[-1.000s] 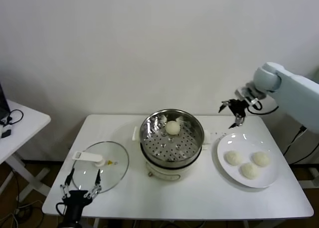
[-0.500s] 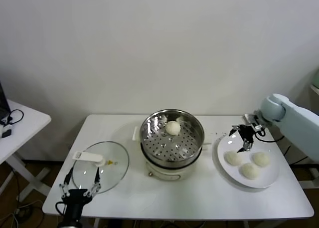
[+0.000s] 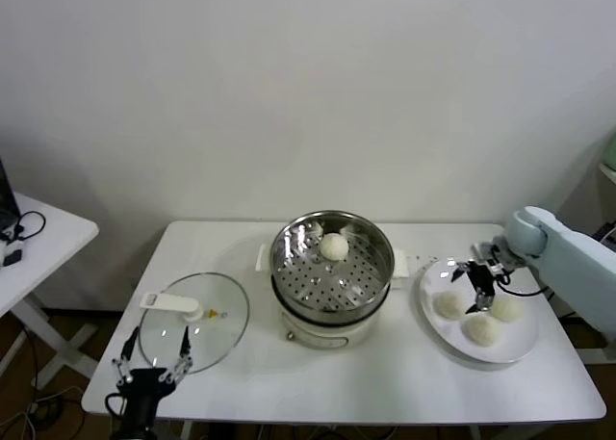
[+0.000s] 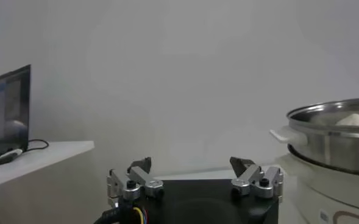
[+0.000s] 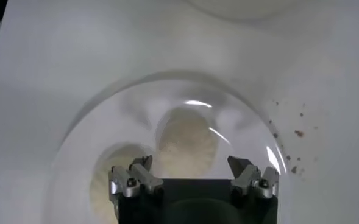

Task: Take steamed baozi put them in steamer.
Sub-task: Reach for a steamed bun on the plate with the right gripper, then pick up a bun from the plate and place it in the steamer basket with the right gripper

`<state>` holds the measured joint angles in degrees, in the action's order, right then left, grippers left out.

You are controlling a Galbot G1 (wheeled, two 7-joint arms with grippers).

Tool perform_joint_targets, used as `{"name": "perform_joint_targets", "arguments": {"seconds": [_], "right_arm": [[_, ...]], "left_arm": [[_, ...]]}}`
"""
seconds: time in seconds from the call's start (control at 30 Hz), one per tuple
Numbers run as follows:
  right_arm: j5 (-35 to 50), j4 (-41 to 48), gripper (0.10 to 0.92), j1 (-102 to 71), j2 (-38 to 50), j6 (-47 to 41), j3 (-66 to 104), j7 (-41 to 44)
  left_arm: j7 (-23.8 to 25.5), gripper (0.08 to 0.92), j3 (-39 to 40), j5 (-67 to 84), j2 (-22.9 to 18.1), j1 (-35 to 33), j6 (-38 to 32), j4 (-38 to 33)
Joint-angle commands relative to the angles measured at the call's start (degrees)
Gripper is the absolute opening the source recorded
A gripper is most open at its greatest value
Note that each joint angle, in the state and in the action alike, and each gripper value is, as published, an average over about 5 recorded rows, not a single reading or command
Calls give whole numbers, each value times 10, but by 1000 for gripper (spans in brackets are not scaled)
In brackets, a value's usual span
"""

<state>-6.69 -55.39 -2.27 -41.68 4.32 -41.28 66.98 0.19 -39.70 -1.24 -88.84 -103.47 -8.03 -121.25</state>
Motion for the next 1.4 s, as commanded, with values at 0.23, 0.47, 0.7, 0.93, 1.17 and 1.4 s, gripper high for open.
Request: {"name": "perform_joint_targets", "arguments": {"seconds": [0.23, 0.47, 0.7, 0.93, 1.17, 1.4], "right_arm": [[-14, 34, 823, -18, -29, -1, 6, -5], [-15, 39, 823, -21, -33, -1, 9, -5], [-14, 43, 823, -21, -36, -2, 13, -4], [-14, 46, 811, -21, -36, -3, 18, -2], [-13, 46, 731, -23, -33, -3, 21, -2], [-10, 44, 683, -23, -30, -3, 25, -1]], "left_arm": [[0, 823, 0, 1, 1, 2, 1, 4], [0, 823, -1, 1, 1, 4, 1, 6], [0, 823, 0, 1, 2, 5, 2, 7], [0, 823, 1, 1, 1, 5, 2, 7], [-1, 823, 1, 1, 1, 4, 1, 6], [-1, 823, 1, 1, 0, 2, 0, 4]]}}
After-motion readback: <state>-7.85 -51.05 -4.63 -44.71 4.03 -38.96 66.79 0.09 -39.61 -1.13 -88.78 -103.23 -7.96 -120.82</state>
